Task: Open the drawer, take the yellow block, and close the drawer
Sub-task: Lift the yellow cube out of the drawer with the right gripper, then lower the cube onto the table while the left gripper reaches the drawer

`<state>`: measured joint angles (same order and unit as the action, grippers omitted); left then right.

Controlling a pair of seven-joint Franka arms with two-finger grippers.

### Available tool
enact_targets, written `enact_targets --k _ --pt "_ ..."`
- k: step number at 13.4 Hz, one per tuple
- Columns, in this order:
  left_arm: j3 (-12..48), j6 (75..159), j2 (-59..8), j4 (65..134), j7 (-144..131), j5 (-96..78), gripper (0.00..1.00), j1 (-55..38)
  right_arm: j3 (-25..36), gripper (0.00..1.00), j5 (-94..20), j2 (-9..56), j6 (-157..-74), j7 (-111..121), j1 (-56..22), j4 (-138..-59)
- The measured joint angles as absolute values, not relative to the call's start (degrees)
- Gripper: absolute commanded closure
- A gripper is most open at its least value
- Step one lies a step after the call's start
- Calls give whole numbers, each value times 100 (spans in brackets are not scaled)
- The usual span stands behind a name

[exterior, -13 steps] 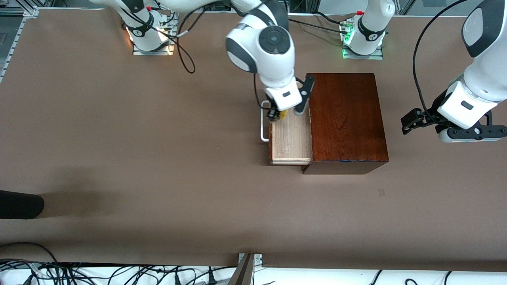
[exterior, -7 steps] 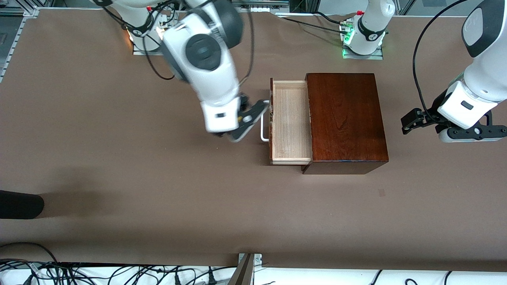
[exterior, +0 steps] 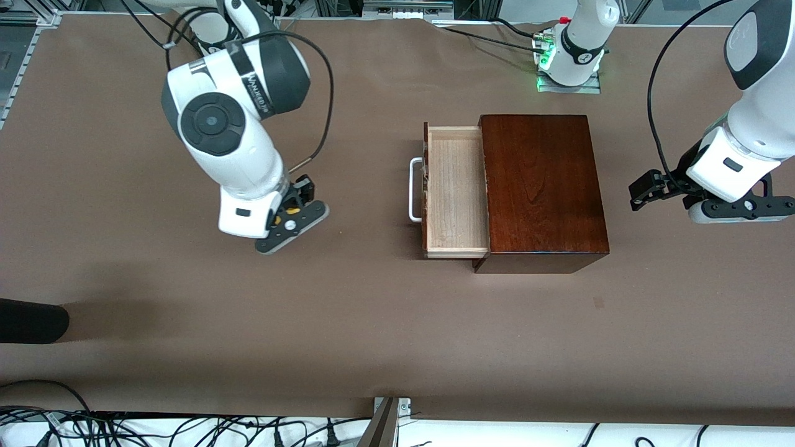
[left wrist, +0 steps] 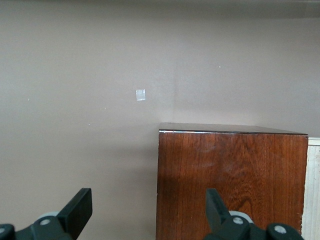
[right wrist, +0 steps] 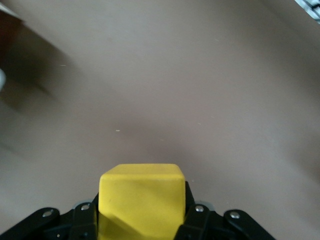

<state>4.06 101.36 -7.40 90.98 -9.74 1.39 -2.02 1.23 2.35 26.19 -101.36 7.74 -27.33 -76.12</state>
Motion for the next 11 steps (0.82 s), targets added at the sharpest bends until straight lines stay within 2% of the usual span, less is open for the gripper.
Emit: enact_targets --k 3,6,8,11 --pt "388 10138 -742 9012 -982 139 0 -184 638 100 212 1692 -11441 643 -2724 -9738" --pt "350 10138 -784 8972 -989 139 0 -158 1187 100 201 1071 -12645 391 -2722 -11440" --pt "379 10147 -906 8967 -1025 139 0 -187 1586 100 192 827 -13776 349 -2721 -12481" --pt "397 10180 -1028 8958 -1003 139 0 -197 2081 100 190 828 -15400 313 -2717 -13734"
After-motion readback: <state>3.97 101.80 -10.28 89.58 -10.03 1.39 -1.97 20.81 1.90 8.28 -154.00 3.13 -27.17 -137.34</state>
